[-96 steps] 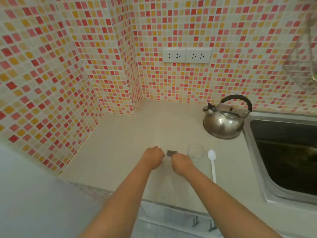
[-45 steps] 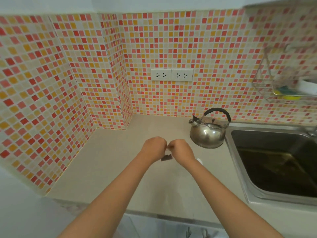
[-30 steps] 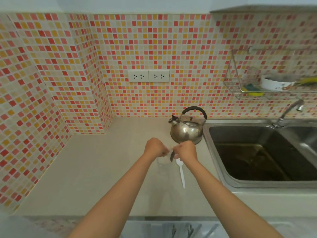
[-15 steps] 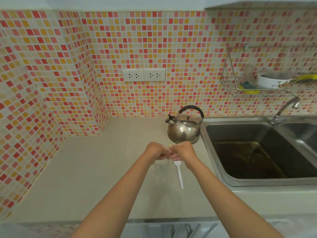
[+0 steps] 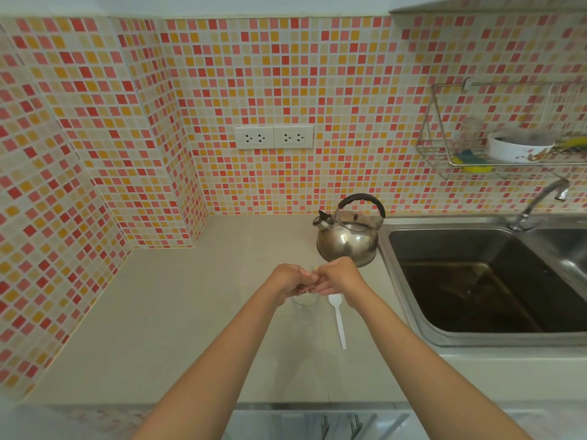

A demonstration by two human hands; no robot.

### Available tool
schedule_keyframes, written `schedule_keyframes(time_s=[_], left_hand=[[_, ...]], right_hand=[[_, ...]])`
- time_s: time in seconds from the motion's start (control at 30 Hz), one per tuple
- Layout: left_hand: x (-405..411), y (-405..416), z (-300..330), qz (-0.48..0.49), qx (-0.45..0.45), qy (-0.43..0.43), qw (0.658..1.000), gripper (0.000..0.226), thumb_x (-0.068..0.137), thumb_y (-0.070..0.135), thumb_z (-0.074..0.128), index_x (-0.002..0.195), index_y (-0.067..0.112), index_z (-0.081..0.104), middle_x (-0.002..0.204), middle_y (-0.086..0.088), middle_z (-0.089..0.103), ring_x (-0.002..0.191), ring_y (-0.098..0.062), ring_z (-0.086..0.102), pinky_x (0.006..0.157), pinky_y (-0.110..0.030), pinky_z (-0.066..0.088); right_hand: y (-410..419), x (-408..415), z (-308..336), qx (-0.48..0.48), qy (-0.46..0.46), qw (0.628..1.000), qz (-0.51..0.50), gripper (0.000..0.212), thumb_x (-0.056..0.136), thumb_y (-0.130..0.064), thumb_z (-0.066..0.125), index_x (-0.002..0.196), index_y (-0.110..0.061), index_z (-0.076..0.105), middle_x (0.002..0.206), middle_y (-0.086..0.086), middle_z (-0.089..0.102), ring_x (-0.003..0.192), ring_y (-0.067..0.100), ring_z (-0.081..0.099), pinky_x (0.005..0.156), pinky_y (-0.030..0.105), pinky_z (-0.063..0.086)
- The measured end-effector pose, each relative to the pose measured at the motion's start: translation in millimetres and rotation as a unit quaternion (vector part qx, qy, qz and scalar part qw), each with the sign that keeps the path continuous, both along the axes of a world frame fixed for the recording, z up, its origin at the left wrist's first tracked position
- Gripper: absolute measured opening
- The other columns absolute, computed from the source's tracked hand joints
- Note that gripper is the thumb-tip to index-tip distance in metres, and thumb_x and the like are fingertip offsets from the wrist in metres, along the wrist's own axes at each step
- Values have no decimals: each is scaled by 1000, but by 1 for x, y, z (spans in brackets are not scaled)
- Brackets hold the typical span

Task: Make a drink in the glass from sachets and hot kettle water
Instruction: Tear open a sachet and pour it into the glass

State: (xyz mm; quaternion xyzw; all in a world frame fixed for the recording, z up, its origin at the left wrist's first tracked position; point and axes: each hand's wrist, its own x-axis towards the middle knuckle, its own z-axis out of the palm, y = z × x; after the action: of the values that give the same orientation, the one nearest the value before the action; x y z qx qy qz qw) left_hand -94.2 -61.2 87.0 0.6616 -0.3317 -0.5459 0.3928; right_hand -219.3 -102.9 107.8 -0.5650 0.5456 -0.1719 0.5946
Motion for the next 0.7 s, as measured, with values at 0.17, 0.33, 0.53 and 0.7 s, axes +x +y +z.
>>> schedule_keyframes(time_s=[0.17, 0.33, 0.53, 0.7], left_hand=[[-4, 3, -1, 1, -6, 0, 1000, 30, 88, 1, 64, 62, 9, 51, 62, -8, 56, 54, -15, 45, 55, -20, 39], [-7, 5, -6, 58, -27, 40, 997, 26, 89, 7, 65, 65, 8, 56, 60, -6, 58, 50, -9, 54, 49, -13, 48], [-7, 6, -6, 67, -59, -85, 992, 12, 76, -3, 70, 65, 2, 67, 63, -14, 65, 48, -12, 63, 49, -16, 53], [-13, 5, -6, 56, -78, -202, 975, 15, 71, 3, 71, 57, 3, 65, 59, -14, 67, 48, -19, 63, 53, -25, 54]], right_hand=[[1, 1, 2, -6, 14, 1000, -11, 17, 82, -1, 52, 68, 3, 60, 57, 18, 67, 43, 19, 67, 50, 24, 55], [-3, 0, 2, 2, 3, 999, -36, 23, 83, -4, 47, 69, 3, 63, 66, 16, 68, 55, 22, 68, 54, 28, 55], [-2, 6, -2, -17, 36, 998, -38, 13, 79, -1, 54, 75, 6, 65, 66, 17, 67, 50, 21, 67, 49, 26, 54], [-3, 14, -5, -58, 119, 991, -19, 19, 75, -2, 54, 59, 3, 63, 66, 22, 72, 57, 30, 70, 59, 32, 59]])
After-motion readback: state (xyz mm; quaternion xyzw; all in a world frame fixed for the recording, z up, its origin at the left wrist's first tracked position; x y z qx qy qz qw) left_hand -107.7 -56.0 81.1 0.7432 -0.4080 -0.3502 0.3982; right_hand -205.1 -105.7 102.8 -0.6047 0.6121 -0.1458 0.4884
